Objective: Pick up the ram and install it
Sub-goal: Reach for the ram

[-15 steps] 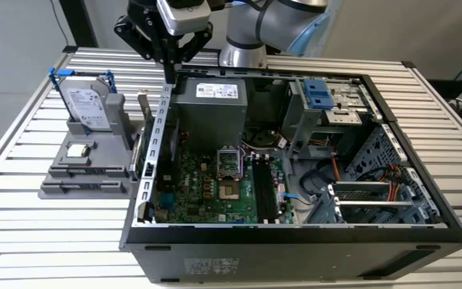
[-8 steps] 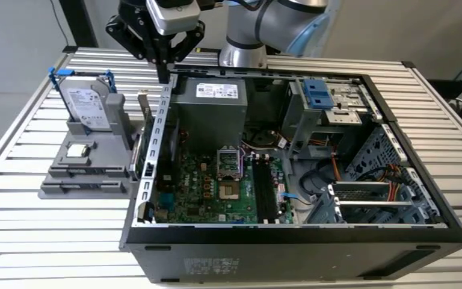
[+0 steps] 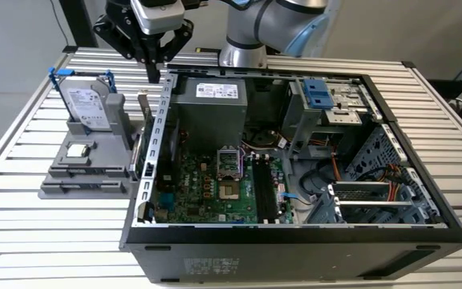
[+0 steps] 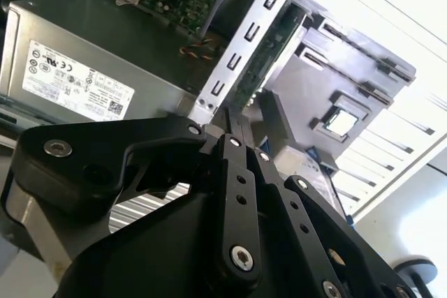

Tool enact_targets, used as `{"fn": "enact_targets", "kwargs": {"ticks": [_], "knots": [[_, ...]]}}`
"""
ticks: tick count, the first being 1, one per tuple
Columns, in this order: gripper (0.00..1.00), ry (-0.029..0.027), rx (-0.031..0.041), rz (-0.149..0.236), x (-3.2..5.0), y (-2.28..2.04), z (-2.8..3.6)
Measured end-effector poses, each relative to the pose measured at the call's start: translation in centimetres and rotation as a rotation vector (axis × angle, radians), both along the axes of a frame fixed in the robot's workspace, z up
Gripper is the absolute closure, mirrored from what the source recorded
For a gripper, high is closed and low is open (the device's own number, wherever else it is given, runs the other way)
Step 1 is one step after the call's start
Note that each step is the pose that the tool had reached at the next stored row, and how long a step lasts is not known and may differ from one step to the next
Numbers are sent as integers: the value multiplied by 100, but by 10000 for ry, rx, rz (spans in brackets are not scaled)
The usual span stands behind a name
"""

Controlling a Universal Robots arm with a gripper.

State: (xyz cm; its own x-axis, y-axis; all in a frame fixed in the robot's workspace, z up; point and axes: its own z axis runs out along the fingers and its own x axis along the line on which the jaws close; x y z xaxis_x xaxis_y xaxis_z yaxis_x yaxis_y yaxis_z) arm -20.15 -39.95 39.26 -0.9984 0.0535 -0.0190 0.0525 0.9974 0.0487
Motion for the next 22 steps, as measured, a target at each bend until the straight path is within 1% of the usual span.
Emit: {"fn": "enact_targets", "kwargs": {"ticks": [22], "knots": [[100, 0, 0, 61, -513, -11, 0]]}}
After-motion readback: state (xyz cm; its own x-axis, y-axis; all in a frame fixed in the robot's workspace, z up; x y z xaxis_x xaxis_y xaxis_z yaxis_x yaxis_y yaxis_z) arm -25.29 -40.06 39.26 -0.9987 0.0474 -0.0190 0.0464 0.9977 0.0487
